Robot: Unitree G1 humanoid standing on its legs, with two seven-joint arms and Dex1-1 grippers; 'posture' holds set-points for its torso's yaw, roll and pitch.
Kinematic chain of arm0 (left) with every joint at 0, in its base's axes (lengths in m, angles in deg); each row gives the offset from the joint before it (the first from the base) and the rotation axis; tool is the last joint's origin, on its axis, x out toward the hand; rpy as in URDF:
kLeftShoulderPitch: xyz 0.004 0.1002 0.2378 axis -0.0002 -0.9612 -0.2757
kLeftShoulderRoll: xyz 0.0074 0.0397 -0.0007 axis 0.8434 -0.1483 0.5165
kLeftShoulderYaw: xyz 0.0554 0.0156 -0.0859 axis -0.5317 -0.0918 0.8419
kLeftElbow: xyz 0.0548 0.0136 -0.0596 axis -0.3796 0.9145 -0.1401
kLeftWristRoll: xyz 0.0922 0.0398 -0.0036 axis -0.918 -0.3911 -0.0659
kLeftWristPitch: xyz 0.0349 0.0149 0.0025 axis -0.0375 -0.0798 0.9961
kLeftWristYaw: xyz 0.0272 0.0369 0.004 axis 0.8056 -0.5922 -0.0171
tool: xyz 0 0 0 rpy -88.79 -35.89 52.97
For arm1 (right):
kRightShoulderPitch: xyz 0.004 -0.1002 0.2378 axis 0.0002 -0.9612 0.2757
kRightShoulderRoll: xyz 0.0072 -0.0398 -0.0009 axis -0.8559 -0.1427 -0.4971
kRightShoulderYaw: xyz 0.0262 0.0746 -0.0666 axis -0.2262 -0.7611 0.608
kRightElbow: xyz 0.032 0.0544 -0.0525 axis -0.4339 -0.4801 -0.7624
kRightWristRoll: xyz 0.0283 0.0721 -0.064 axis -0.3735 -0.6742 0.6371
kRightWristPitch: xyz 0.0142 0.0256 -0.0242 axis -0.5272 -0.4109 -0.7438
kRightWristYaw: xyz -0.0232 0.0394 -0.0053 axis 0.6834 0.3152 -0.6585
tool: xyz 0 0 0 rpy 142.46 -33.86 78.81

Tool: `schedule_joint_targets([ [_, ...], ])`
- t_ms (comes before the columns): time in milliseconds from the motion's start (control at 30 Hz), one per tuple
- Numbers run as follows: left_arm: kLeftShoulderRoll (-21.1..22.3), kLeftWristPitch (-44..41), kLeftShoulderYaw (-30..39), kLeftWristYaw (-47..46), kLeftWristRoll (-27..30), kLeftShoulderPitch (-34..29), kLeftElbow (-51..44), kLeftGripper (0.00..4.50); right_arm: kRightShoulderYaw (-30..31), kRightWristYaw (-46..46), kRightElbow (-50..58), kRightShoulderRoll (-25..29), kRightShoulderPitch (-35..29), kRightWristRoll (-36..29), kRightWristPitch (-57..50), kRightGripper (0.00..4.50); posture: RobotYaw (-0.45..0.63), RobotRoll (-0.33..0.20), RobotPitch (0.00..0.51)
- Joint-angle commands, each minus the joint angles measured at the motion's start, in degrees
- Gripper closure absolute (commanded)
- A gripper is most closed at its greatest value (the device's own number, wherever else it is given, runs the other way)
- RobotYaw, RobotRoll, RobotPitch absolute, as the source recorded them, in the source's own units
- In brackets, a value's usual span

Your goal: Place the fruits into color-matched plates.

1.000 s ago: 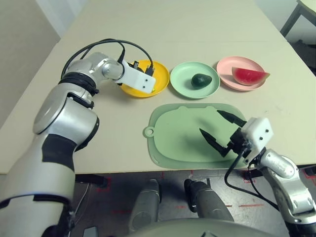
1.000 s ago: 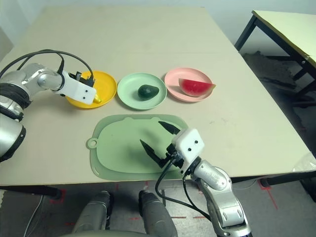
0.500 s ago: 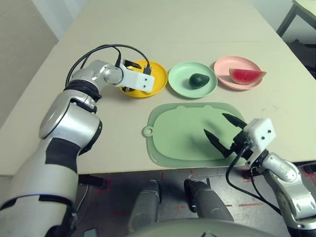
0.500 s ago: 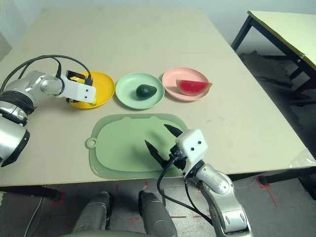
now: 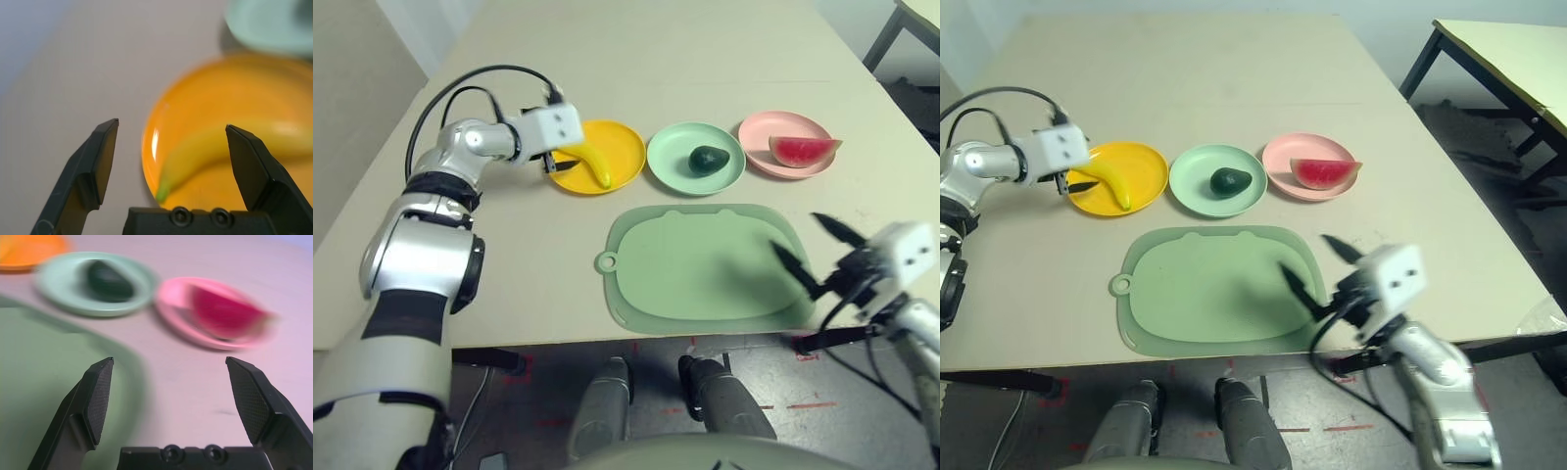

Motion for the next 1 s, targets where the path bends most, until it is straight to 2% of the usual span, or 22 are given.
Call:
schedule_joint_targets([
  [33,-0.5,-7.5,7.8,0.3,10.0,-9.2,-10.4,0.04,-6.4,-2.0,-14.7,3.0,7.6,-0.4,2.8,0.0,-0.1,0.0,0.185],
  [200,-5.1,-18.9,15.9,-11.4,17.9,-28.7,-31.2,0.04,-5.7,-0.7,-41.7,8.2,19.9,4.4,11.6,0.0,-0.03,0.0,0.189],
  [333,-9.7,-26.4,19.3,-19.9,21.8,-39.2,-47.2,0.04,-3.0,2.3,-59.0,11.1,27.5,7.6,18.8,0.0,0.01,0.0,0.191],
  [467,-11.5,-28.8,19.0,-24.5,21.0,-46.0,-54.7,0.04,-1.5,3.1,-70.5,10.6,32.6,8.7,23.1,0.0,0.07,0.0,0.193],
  [700,-12.1,-28.7,16.7,-25.6,19.5,-50.4,-57.1,0.04,0.6,3.7,-75.2,7.9,33.8,9.6,28.4,0.0,0.09,0.0,0.199],
  [800,-11.3,-29.0,16.9,-25.5,19.8,-49.9,-56.3,0.04,0.0,3.2,-74.8,8.0,33.7,8.7,28.3,0.0,0.11,0.0,0.215],
  [1000,-10.9,-27.1,15.3,-24.4,18.9,-49.1,-56.8,0.04,-0.1,2.8,-73.7,7.3,32.5,8.3,28.6,0.0,0.09,0.0,0.191],
])
